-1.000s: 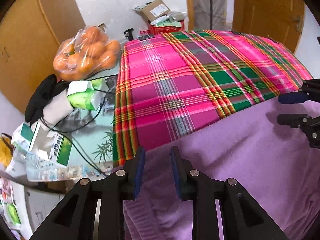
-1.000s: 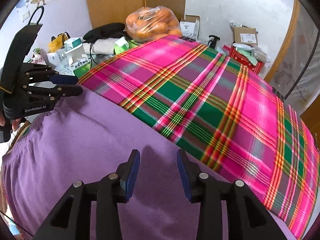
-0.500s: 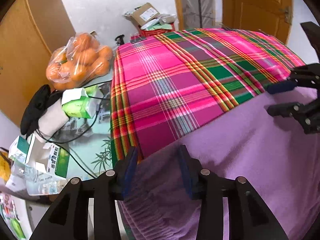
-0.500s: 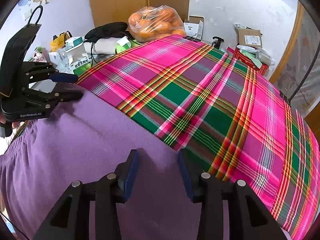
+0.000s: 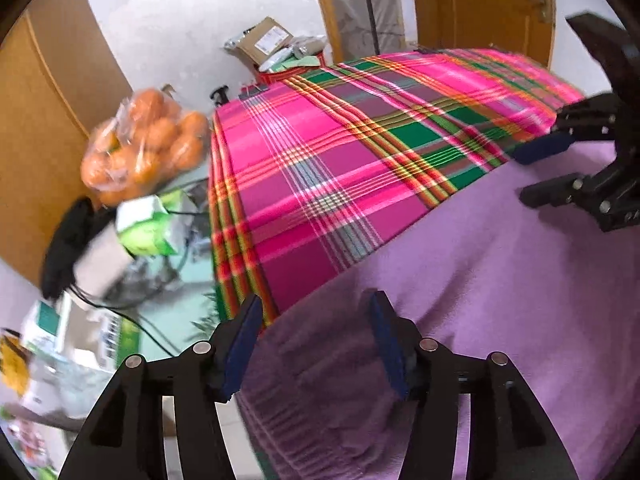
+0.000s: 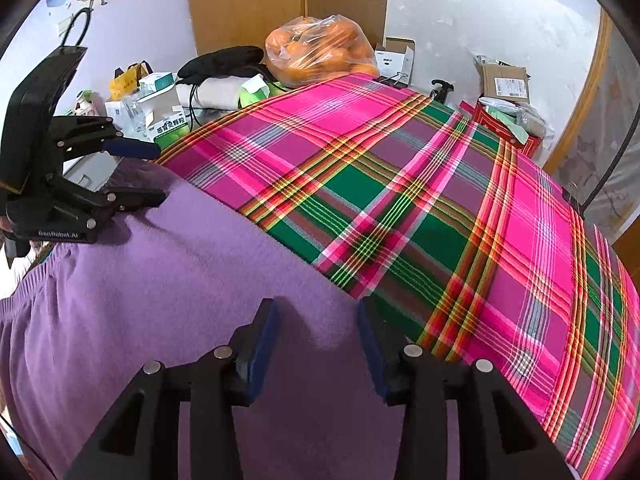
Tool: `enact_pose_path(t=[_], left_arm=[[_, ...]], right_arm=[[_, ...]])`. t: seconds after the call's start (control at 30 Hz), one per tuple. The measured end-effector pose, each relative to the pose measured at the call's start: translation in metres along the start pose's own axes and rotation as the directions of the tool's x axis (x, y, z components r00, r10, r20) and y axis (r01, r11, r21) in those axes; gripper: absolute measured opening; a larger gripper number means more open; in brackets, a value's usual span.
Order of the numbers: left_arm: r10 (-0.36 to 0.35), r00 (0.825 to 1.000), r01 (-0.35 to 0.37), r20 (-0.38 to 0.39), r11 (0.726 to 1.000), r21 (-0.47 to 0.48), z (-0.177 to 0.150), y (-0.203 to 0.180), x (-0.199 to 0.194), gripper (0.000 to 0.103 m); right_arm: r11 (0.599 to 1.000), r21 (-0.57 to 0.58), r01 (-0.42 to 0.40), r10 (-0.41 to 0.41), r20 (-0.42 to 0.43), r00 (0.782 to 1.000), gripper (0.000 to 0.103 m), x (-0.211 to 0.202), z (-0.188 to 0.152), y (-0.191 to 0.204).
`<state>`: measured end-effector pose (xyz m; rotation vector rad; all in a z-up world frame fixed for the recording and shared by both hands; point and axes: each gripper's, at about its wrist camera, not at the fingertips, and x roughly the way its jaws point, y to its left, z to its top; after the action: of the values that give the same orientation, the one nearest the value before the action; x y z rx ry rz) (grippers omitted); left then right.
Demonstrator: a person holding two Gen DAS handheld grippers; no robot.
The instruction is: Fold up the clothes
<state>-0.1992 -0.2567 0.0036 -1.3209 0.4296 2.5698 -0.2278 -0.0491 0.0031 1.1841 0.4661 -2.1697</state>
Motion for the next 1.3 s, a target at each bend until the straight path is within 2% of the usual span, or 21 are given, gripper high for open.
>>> enact_pose_path(t=[0.1,0.2,0.3,0.33,0.43,0.5,0.57,0.73,0.97,1.13,1.2,1.27,1.3], left_arm=[[-0.077,0.997,0.075,-0.014,0.993,-0.085,-0.001,0.009,0.003,0.056],[-0.093,0.996,0.092,-0.015,0.993,-0.079,-0.002,0.006,0.002,0.050],[-0.099,0.995,0.098,-0.015,0.995,-0.034,-0.001,-0.003,0.000,0.027],[-0.094,0.995,0.094,-0.014,0.995,-0.015,-0.001,-0.007,-0.001,0.011],[-0.042,0.999,0.042,-0.003,0.998,0.040,-0.002,-0.018,-0.002,0.005],[-0.035,0.999,0.035,0.000,0.999,0.019,-0.002,-0.017,-0.004,0.004],[-0.034,0.999,0.034,0.000,0.999,0.001,-0.003,-0.015,-0.006,0.003],[-0.005,1.000,0.005,0.029,1.000,-0.013,-0.007,-0.018,-0.021,0.002],[0.031,0.997,-0.029,0.072,0.999,-0.022,-0.011,-0.015,-0.041,0.001],[0.056,0.997,-0.053,0.044,0.995,-0.082,-0.011,-0.005,-0.039,0.003],[0.060,0.998,-0.057,0.028,0.994,-0.094,-0.011,-0.003,-0.036,0.010],[0.063,0.998,-0.061,0.024,0.996,-0.065,-0.010,-0.006,-0.034,0.023],[0.061,0.998,-0.060,0.025,0.997,-0.052,-0.010,-0.008,-0.033,0.027]], right_arm=[[1.000,-0.002,0.001,-0.001,0.002,1.000,0.043,-0.001,-0.002,0.001],[1.000,-0.006,0.005,-0.005,0.006,1.000,0.042,-0.002,-0.003,0.001],[1.000,-0.008,0.009,-0.009,0.008,1.000,0.038,-0.002,-0.004,0.002],[1.000,-0.008,0.011,-0.010,0.008,1.000,0.037,-0.003,-0.004,0.002],[1.000,-0.003,0.015,-0.015,0.010,1.000,0.019,-0.004,-0.005,0.000],[1.000,-0.001,0.016,-0.016,0.011,1.000,0.009,-0.005,-0.006,0.000],[1.000,0.019,0.011,-0.011,0.004,1.000,0.004,-0.006,-0.006,0.000],[0.997,0.069,0.016,-0.017,0.014,1.000,0.002,-0.012,-0.008,0.000],[0.998,0.048,0.038,-0.041,0.085,0.996,0.002,-0.042,-0.016,0.014],[0.997,-0.035,0.073,-0.069,0.113,0.991,0.002,-0.059,-0.028,0.031],[0.997,-0.043,0.063,-0.058,0.105,0.993,0.002,-0.059,-0.032,0.034],[0.998,-0.036,0.055,-0.051,0.098,0.994,0.002,-0.056,-0.035,0.031],[0.998,-0.031,0.051,-0.048,0.093,0.995,0.002,-0.054,-0.035,0.030]])
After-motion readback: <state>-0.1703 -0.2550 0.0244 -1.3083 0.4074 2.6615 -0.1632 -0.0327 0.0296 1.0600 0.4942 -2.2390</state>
